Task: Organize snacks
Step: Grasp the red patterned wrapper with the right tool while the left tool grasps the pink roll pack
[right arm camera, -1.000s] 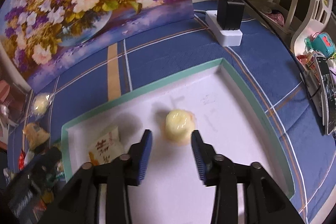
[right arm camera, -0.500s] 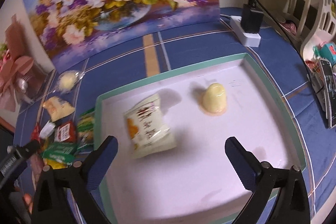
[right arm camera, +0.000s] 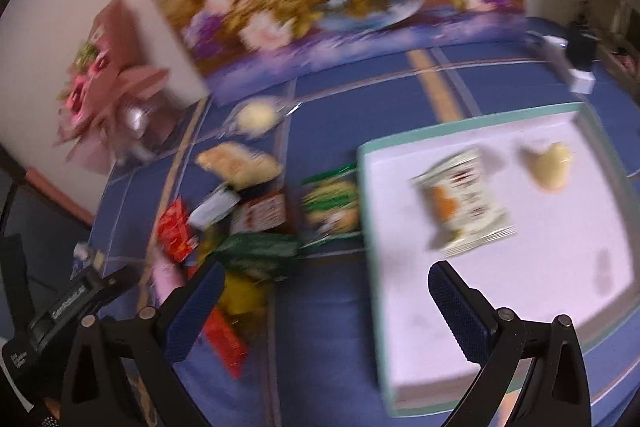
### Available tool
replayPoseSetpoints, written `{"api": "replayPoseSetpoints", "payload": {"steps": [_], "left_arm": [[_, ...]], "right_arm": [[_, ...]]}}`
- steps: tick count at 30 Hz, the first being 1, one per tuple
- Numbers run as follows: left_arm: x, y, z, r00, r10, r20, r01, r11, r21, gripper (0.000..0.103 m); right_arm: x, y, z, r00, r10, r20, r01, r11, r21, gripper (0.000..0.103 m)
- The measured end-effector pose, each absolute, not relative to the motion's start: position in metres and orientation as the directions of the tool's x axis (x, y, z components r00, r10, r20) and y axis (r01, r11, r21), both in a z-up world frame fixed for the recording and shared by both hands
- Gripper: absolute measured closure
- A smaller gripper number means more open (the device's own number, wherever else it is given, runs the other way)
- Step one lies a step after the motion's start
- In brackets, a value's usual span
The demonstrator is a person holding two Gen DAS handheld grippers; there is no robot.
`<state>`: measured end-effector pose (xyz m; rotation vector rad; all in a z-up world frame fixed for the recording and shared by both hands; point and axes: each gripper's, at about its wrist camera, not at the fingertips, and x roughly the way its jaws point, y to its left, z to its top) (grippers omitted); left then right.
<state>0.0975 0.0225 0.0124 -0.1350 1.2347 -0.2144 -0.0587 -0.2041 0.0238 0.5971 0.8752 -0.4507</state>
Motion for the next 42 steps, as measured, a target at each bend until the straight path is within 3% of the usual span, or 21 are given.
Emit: {"api": "replayPoseSetpoints", "payload": {"steps": [7,13,15,20,23,29,42], "left_arm": [[0.108,0.028,-0.017,0.208,-0.262,-0.942,0.052,0.965,-0.257,0.003],[0.113,0.027,-0.035,0.147,-0.312,-0.939,0.032,0.95,-0.31,0.014],[0.115,0.025,-0.039,0.132,-0.317,-0.939,0.032,0.948,-0.316,0.027],[0.114,0.021,-0.048,0.099,-0.309,-0.946,0.034,0.951,-0.307,0.047],[0.113,0.022,-0.048,0.1,-0.291,-0.952,0.031,0.957,-0.289,0.057],[0.107,0.031,-0.048,0.086,-0.306,-0.948,0.007,0.952,-0.306,0.06],[0.103,0.07,-0.049,0.118,-0.206,-0.971,-0.007,0.978,-0.209,0.063]], "right_arm": [[-0.024,-0.163,-0.01,0.493,-0.024,-0.87,0.541,0.791,0.285,0.003],[-0.014,-0.145,-0.037,0.427,0.044,-0.903,0.519,0.806,0.284,0.015],[-0.012,-0.141,-0.043,0.414,0.067,-0.908,0.513,0.807,0.293,0.02],[-0.009,-0.132,-0.05,0.396,0.081,-0.915,0.498,0.818,0.288,0.033],[-0.007,-0.126,-0.048,0.405,0.103,-0.909,0.476,0.824,0.306,0.048],[-0.003,-0.113,-0.049,0.391,0.126,-0.912,0.438,0.846,0.305,0.059],[0.013,-0.066,-0.051,0.357,0.091,-0.929,0.321,0.923,0.214,0.056]]}}
